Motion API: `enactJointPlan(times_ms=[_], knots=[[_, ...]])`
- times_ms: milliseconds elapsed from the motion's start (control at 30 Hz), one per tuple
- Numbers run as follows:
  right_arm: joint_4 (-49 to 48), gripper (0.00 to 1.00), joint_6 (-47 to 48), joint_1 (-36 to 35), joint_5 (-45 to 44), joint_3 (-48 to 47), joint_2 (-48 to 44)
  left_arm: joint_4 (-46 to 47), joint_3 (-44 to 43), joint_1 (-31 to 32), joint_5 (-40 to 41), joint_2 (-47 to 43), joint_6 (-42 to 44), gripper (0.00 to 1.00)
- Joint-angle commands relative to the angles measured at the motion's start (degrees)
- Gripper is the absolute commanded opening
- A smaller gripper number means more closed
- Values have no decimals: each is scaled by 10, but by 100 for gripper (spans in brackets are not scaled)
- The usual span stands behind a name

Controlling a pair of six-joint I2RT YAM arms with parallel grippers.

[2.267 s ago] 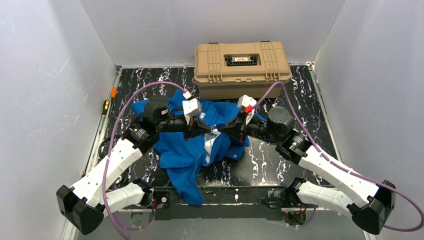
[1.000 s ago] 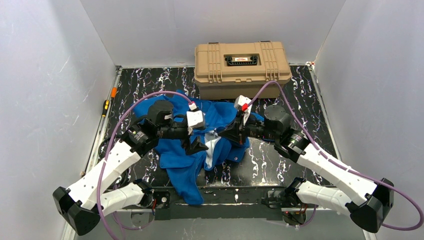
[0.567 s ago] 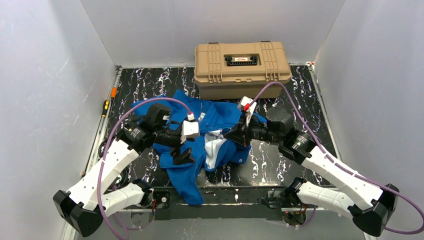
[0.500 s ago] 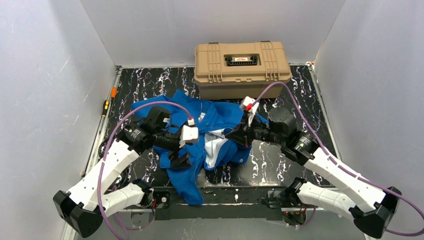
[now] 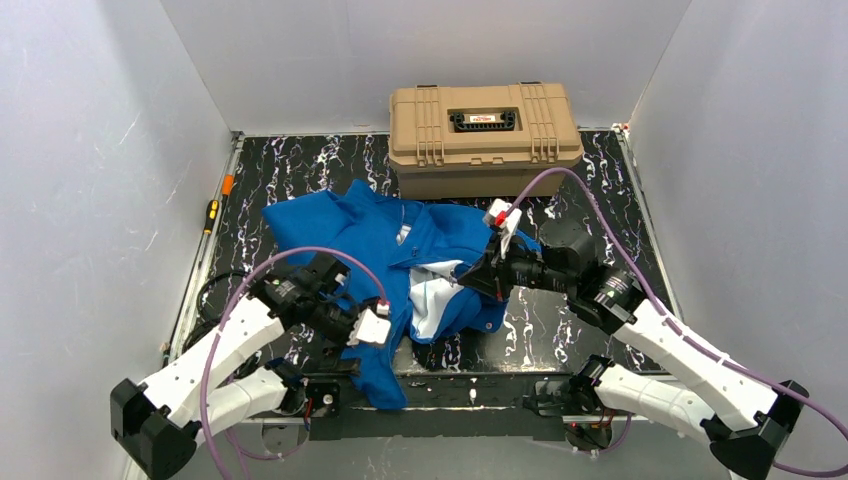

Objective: Zip up the jacket
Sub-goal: Pick up the jacket from the center of the board.

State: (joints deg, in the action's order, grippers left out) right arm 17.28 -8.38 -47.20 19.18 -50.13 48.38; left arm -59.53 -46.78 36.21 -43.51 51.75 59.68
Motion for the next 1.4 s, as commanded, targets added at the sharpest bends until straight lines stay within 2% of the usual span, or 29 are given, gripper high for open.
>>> enactJointPlan(times_ms=[0,167,300,400,467,500,533,600,633,733,867,933,1000,1100,1200,1233,1300,1367], knots=[[-14,1,13,4,2,-3,16,34,47,46,-2,23,75,88],[-27,1,7,4,-2,6,15,57,70,86,3,95,97,85],[-37,1,-9,4,-12,25,-1,143,108,123,23,125,67,83],[-51,1,-21,4,-15,44,-15,210,122,163,72,151,38,76],[-46,1,-19,4,-18,49,-21,264,132,170,101,155,9,65],[-40,1,-16,4,-20,50,-22,293,134,171,116,156,-8,56],[-32,1,-11,4,-23,48,-22,301,132,171,129,158,-13,52],[-20,1,-1,4,-26,45,-22,308,125,171,160,158,-24,28],[-15,1,4,4,-26,43,-20,309,122,171,180,154,-25,20],[-8,1,16,4,-28,38,-15,296,118,164,248,132,-6,2],[-11,1,28,4,-30,38,-3,317,116,88,302,72,100,0],[-15,1,33,4,-37,40,3,360,109,30,308,54,167,0],[-19,1,37,4,-46,42,14,417,83,-20,306,53,197,0],[-28,1,44,4,-59,44,28,445,37,-51,291,57,133,0],[-35,1,52,4,-73,46,40,466,81,-51,232,7,124,0],[-39,1,52,4,-82,48,42,528,116,-46,226,-12,117,0],[-45,1,52,4,-91,50,43,646,152,-38,270,-15,75,0],[-49,1,52,4,-94,50,43,717,107,-42,327,23,25,0]])
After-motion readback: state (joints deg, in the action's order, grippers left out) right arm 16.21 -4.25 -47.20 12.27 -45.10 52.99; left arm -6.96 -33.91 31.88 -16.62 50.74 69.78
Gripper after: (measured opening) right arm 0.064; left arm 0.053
